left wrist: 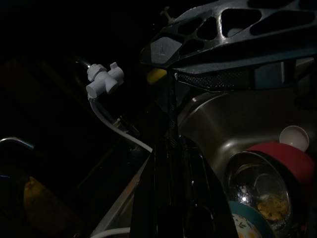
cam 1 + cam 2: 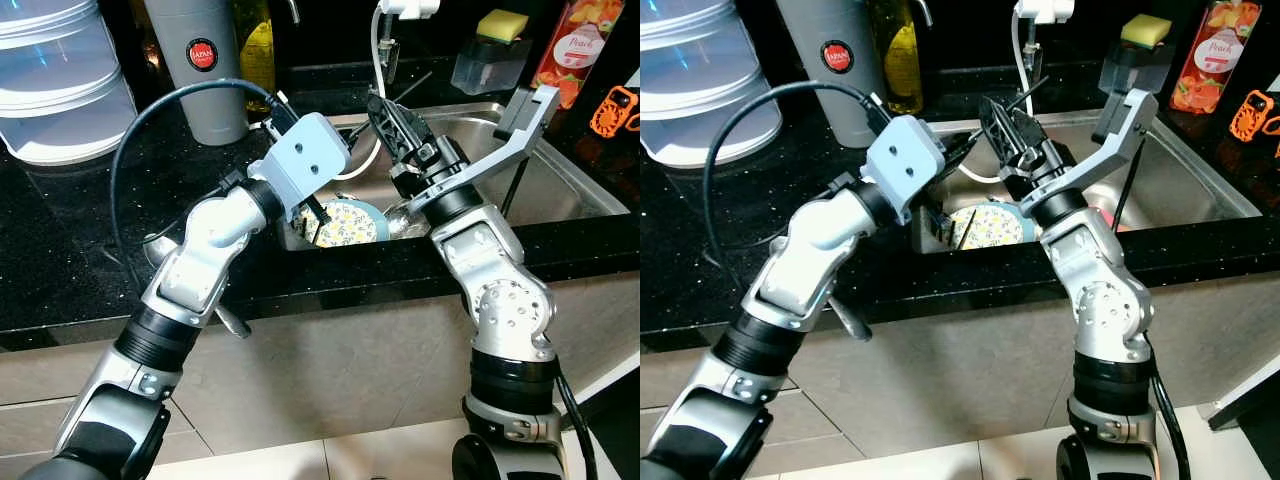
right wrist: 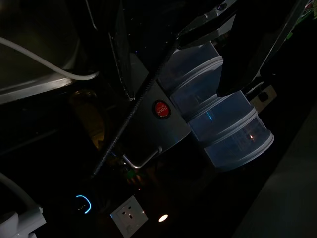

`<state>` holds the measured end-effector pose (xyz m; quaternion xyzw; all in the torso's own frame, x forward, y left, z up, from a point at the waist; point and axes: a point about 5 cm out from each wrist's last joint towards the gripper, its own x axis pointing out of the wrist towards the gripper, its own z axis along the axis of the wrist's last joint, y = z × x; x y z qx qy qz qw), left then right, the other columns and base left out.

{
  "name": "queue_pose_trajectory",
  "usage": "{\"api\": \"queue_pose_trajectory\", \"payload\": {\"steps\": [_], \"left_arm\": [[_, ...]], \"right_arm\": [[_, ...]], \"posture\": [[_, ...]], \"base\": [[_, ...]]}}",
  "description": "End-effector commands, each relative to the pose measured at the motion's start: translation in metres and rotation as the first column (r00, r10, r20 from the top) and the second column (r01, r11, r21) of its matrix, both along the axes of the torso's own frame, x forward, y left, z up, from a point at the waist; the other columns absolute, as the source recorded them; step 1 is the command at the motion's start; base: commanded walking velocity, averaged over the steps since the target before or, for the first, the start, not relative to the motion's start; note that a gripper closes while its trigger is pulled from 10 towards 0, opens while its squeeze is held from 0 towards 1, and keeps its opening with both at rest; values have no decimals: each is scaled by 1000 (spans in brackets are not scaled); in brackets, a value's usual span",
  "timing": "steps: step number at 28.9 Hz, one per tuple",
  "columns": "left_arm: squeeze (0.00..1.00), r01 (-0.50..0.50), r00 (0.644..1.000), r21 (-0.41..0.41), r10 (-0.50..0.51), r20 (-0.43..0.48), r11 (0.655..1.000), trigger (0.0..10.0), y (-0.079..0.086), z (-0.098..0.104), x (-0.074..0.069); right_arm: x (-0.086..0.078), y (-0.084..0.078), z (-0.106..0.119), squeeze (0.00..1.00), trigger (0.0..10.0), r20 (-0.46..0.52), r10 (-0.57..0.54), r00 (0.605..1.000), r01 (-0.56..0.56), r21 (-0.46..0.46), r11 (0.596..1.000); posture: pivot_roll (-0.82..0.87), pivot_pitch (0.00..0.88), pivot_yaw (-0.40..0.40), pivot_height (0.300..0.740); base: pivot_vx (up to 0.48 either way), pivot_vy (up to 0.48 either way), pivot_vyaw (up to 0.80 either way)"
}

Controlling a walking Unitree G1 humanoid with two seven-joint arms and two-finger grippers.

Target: Kitchen organization

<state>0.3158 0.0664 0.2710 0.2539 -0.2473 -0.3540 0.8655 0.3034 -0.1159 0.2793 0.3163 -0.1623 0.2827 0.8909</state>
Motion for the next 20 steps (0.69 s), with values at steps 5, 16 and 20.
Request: {"api": "queue_pose_trajectory", "payload": {"steps": [5,16,20], "left_arm": [[0,68,997,-44,-67,22,997,10000,-8,6,-9],[0,75,997,-13,-75,9,997,10000,-10,0,-9],[0,60,998,-16,-60,11,998,10000,-7,1,-7]], "right_arm": [[1,1,-2,0,10000,-15,12,1000,-12,-6,1000],[2,2,-2,0,10000,-21,16,1000,-16,4,1000],[1,1,-1,0,10000,-21,16,1000,-16,8,1000]], "posture": [[33,0,13,740],[36,0,14,740],[36,0,14,740]], "base": [[0,0,0],[0,0,0],[0,0,0]]}}
